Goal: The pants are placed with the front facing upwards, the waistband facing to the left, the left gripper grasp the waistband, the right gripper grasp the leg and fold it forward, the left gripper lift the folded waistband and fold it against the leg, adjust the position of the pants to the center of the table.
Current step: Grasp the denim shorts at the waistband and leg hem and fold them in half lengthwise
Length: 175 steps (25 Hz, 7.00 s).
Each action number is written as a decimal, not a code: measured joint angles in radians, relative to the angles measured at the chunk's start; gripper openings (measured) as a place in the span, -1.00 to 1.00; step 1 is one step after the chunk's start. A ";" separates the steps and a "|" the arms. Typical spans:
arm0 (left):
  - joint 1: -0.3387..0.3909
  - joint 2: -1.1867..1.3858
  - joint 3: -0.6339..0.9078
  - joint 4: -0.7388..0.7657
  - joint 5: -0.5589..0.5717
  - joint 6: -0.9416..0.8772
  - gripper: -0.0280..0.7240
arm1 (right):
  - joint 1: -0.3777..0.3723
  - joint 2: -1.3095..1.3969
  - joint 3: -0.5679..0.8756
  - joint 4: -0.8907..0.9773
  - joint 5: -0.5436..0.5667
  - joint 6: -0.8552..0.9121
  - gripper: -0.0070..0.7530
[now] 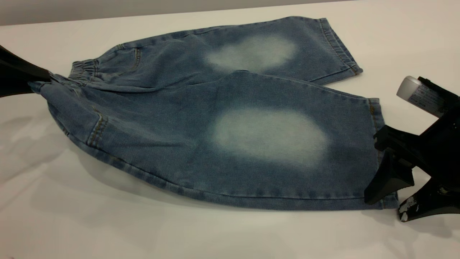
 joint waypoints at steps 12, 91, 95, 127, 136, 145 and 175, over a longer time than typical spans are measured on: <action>0.000 0.000 0.000 0.000 0.001 0.000 -0.62 | 0.000 -0.002 0.000 0.087 -0.032 -0.019 -0.01; 0.003 -0.327 0.210 0.376 0.136 -0.316 -0.62 | -0.213 -0.584 -0.049 -0.536 0.400 0.519 -0.91; 0.003 -0.341 0.223 0.365 0.107 -0.317 -0.62 | -0.213 -0.594 -0.093 -0.596 0.381 0.565 -0.91; 0.003 -0.335 0.223 -0.210 -0.049 -0.263 -0.62 | -0.185 -0.082 -0.684 -0.277 0.380 0.474 -0.91; 0.003 -0.307 0.223 -0.338 -0.078 -0.264 -0.62 | -0.068 0.072 -0.829 -0.231 0.336 0.494 -0.91; 0.003 -0.305 0.223 -0.385 -0.184 -0.264 -0.62 | -0.049 0.159 -0.937 -0.221 0.321 0.539 -0.91; 0.003 -0.305 0.218 -0.381 -0.412 -0.291 -0.59 | -0.049 0.187 -0.937 -0.273 0.270 0.543 -0.91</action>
